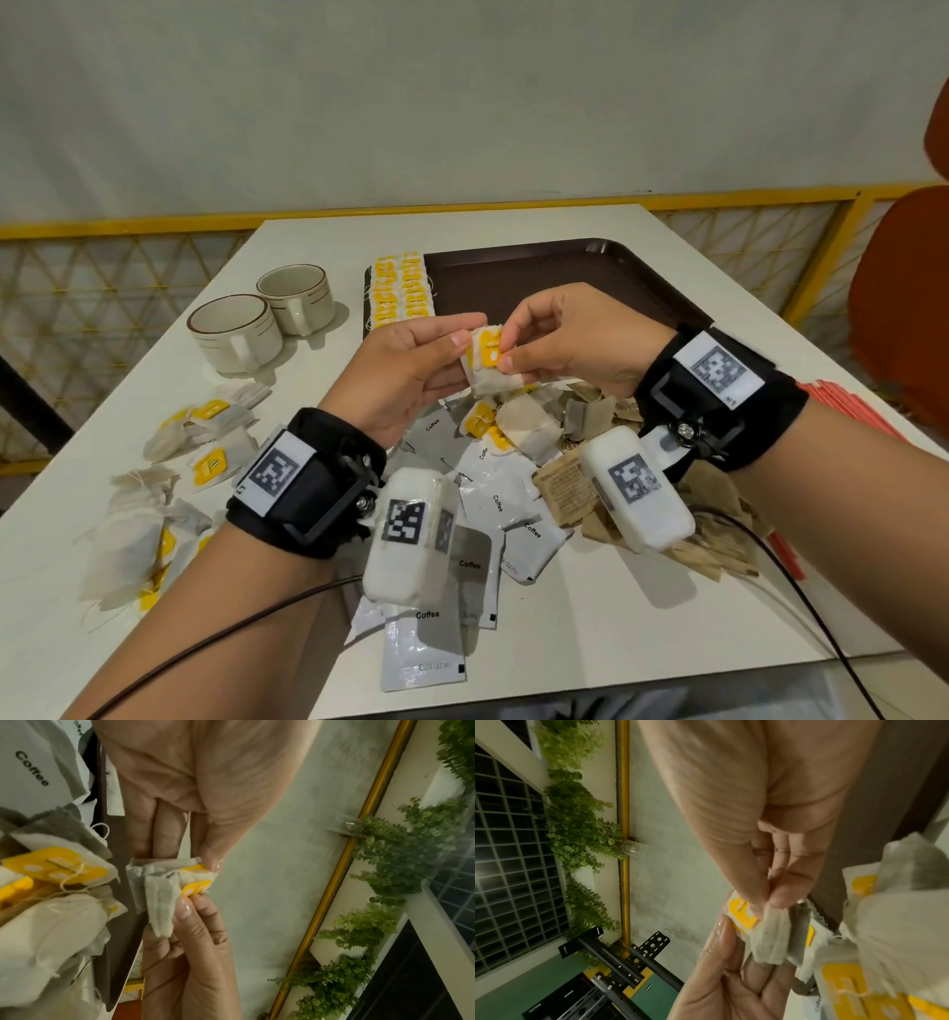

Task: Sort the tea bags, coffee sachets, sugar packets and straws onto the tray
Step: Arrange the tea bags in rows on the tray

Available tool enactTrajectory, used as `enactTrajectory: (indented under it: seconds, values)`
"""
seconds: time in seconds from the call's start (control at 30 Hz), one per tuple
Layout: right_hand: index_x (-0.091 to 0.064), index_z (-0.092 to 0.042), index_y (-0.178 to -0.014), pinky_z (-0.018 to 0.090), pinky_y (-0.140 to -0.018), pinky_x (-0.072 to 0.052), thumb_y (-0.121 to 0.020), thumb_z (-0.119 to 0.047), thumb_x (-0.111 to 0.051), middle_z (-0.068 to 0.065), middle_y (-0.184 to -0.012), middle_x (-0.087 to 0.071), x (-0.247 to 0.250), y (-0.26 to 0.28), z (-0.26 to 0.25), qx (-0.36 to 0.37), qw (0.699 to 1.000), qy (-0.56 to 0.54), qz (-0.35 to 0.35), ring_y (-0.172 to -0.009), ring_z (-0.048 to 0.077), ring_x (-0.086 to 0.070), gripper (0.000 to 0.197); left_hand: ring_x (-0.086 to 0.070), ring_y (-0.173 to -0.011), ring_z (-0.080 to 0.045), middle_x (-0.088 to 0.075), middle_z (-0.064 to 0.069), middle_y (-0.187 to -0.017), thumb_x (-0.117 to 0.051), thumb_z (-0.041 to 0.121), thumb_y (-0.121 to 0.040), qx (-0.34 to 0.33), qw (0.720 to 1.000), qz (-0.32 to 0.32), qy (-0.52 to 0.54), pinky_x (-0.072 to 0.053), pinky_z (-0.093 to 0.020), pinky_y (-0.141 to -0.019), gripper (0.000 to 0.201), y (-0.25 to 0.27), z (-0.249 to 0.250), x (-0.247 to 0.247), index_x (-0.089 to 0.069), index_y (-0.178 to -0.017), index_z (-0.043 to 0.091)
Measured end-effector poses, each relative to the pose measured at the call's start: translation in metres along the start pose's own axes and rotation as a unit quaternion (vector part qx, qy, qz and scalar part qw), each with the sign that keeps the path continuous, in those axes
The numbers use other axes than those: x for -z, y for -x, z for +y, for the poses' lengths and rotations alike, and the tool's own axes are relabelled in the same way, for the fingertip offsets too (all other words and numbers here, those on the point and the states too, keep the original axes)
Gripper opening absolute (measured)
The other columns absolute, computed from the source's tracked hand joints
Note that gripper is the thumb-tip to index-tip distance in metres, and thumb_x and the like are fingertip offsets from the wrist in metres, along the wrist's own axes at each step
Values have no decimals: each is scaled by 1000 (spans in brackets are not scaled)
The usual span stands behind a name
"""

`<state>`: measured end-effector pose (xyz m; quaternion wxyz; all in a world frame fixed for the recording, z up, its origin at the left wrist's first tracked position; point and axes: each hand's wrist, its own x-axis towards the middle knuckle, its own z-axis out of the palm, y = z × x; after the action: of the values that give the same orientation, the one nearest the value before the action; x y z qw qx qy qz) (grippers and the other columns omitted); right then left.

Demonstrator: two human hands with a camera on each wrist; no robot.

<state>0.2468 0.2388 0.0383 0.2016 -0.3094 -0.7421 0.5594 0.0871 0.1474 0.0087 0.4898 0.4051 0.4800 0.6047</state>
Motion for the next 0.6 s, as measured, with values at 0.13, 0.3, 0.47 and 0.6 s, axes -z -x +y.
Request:
enactTrajectory:
  seconds: [0.13, 0.3, 0.47, 0.6]
  values:
    - [-64, -2, -79, 18, -53, -52, -75, 8, -72, 11, -72, -64, -1, 0, 0, 6, 1000, -10, 8, -57, 11, -62, 13, -71, -89, -17, -73, -6, -101, -52, 11, -94, -12, 1000, 6, 11, -57, -23, -77, 25, -1, -2, -3, -62, -117, 11]
    - [-66, -8, -83, 26, -69, -58, -74, 6, -73, 8, -79, -70, 12, 7, -5, 0, 1000, 14, -28, -71, 17, -67, 19, -69, -71, -14, -74, -5, -80, -66, 7, -82, -78, 991, 39, -99, -57, -24, -70, 12, 0, -6, -2, -69, -93, 10]
    - [-64, -38, -91, 15, -72, -44, -73, -12, -80, -28, -83, -65, 62, 24, -8, -10, 906, 409, -107, -78, -5, -58, 36, -61, -56, -8, -69, 0, -67, -76, 4, -68, -17, 996, -5, -82, -50, -15, -55, 13, 0, 9, 25, -70, -78, 10]
    - [-69, -37, -95, 23, -84, -45, -72, -19, -81, -21, -104, -52, 67, 29, 16, -44, 856, 493, -147, -92, -1, -50, 32, -62, -57, -6, -69, 1, -66, -75, -2, -65, 29, 991, -68, -110, -51, -14, -56, 18, 3, 14, 33, -75, -65, 16]
